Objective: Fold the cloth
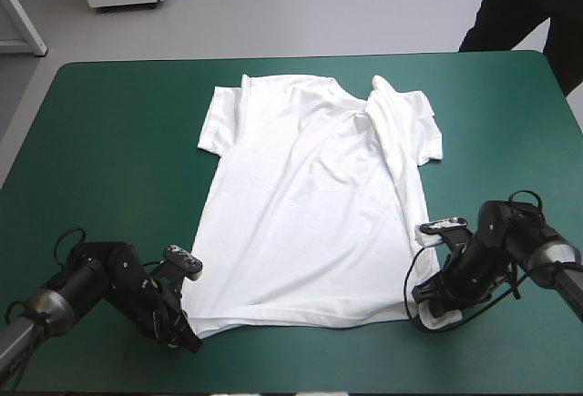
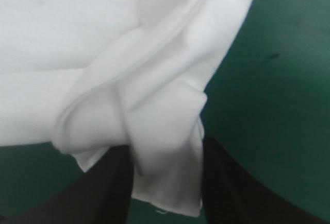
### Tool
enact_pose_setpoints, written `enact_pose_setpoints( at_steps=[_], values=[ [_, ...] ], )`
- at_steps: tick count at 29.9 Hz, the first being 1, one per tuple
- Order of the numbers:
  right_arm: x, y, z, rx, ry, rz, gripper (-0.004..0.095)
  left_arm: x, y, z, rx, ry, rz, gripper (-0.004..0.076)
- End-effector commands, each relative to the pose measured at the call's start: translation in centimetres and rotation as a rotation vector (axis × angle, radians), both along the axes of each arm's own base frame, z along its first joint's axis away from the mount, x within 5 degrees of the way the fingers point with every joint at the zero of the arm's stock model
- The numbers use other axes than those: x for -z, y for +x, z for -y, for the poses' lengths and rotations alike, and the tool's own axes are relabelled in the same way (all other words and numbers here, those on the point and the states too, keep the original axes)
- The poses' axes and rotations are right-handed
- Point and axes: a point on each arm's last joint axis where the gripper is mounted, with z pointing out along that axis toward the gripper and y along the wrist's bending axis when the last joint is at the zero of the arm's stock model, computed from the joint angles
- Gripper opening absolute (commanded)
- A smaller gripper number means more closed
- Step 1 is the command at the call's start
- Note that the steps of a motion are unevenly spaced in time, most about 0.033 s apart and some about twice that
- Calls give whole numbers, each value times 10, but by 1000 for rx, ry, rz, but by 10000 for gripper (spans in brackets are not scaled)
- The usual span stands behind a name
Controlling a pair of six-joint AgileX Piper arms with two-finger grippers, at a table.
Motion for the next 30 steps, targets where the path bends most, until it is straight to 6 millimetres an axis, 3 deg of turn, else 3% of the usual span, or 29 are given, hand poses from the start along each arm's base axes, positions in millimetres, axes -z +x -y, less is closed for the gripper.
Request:
enact_pose_setpoints(
  at_steps=[1,2,9,15,18,22,26,30],
  values=[
    [-2,3,-5,-3,46,19,80,-7,-2,3,7,-26,-8,-22],
    [-2,2,-5,-7,46,15,-16,-7,-2,3,7,-26,-7,-22],
    [-11,5,-5,-19,41,20,-5,-15,0,4,18,-30,-16,-22],
    [-67,17,-1,-67,-1,125,-5,-67,12,10,53,-75,78,-22],
    [-110,23,-3,-40,25,284,-5,-109,18,12,34,-121,217,-22],
    [-182,19,-3,-13,77,543,-5,-184,18,13,15,-217,471,-22],
    [-255,-1,2,-8,106,811,-5,-262,7,10,11,-307,742,-22],
    [-329,-32,9,0,137,1094,-5,-341,-18,0,-12,-415,1090,-22]
  ],
)
